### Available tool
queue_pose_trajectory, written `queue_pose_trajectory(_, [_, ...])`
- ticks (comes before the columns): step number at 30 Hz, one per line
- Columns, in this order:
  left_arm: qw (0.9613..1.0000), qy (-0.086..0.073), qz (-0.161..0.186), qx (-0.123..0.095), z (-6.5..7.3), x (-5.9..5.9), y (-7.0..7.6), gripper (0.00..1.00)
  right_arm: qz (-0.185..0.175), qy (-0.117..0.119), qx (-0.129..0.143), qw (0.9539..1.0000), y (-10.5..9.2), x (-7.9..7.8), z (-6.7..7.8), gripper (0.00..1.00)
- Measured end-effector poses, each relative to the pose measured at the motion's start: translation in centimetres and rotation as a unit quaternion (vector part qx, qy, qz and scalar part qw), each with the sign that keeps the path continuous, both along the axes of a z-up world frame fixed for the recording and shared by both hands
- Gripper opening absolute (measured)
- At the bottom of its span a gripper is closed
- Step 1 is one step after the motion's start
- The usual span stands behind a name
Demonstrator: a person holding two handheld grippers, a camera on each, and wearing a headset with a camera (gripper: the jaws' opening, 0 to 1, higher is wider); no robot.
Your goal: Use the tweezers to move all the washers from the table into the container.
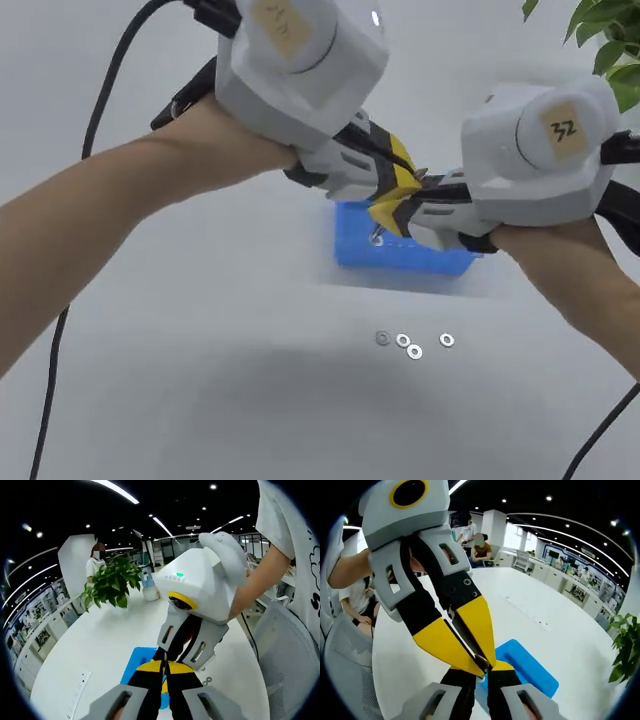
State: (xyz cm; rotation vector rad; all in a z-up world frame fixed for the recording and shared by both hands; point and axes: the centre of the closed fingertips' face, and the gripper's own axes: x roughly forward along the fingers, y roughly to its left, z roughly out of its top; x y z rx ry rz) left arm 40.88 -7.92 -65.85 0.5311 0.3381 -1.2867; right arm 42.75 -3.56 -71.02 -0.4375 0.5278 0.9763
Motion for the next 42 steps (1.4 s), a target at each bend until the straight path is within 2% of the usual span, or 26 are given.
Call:
queue_pose_trajectory(5, [0.9998, -0.005, 0.019, 0.005, -0.9, 1.8, 0.2, 0.0, -0.012, -0.003, -0.002, 0.9999, 0.3, 1.8, -0.8, 0.03])
queue_pose_trajectory(9, [0.9993, 0.004, 0.037, 0.006, -2.2, 2.7, 0.4, 0.0, -0.024, 0.005, 0.0, 0.9997, 0.4, 2.5, -2.1, 0.03])
queue_pose_trajectory(13, [0.9981, -0.002, 0.06, 0.016, -3.7, 3.1, 0.4, 0.0, -0.032, 0.011, -0.007, 0.9994, 0.3, 2.9, -3.5, 0.03])
queue_pose_trajectory(16, [0.9971, -0.002, 0.074, 0.018, -4.6, 3.4, 0.5, 0.0, -0.039, 0.027, -0.006, 0.9989, 0.3, 3.2, -4.6, 0.03])
queue_pose_trajectory(20, [0.9955, 0.004, 0.093, 0.017, -5.5, 3.7, 0.8, 0.0, -0.043, 0.036, -0.008, 0.9984, 0.5, 3.3, -5.4, 0.03])
queue_pose_trajectory(22, [0.995, 0.007, 0.098, 0.02, -6.1, 3.7, 0.9, 0.0, -0.041, 0.04, -0.015, 0.9982, 0.5, 3.2, -6.0, 0.03])
queue_pose_trajectory(25, [0.9943, 0.006, 0.104, 0.023, -6.6, 3.5, 0.9, 0.0, -0.036, 0.033, -0.034, 0.9982, 0.4, 3.1, -6.6, 0.03])
queue_pose_trajectory(28, [0.9937, 0.008, 0.11, 0.023, -6.9, 3.4, 0.8, 0.0, -0.034, 0.034, -0.043, 0.9979, 0.3, 3.0, -7.0, 0.04])
queue_pose_trajectory(32, [0.9927, 0.016, 0.119, 0.015, -6.8, 3.4, 0.9, 0.0, -0.041, 0.042, -0.033, 0.9977, 0.2, 3.0, -7.0, 0.04])
queue_pose_trajectory(35, [0.9925, 0.022, 0.119, 0.016, -6.8, 3.3, 0.9, 0.0, -0.039, 0.043, -0.034, 0.9977, 0.2, 3.0, -7.0, 0.04])
queue_pose_trajectory(37, [0.9926, 0.02, 0.118, 0.02, -6.5, 3.0, 1.0, 0.0, -0.038, 0.047, -0.029, 0.9978, 0.4, 2.8, -6.8, 0.04])
queue_pose_trajectory(39, [0.9926, 0.011, 0.119, 0.018, -6.0, 2.6, 1.1, 0.0, -0.038, 0.039, -0.025, 0.9982, 0.5, 2.4, -6.2, 0.05])
queue_pose_trajectory(42, [0.9904, -0.004, 0.138, 0.0, -4.8, 2.0, 1.4, 0.0, -0.037, 0.018, -0.026, 0.9988, 0.6, 2.1, -5.0, 0.05])
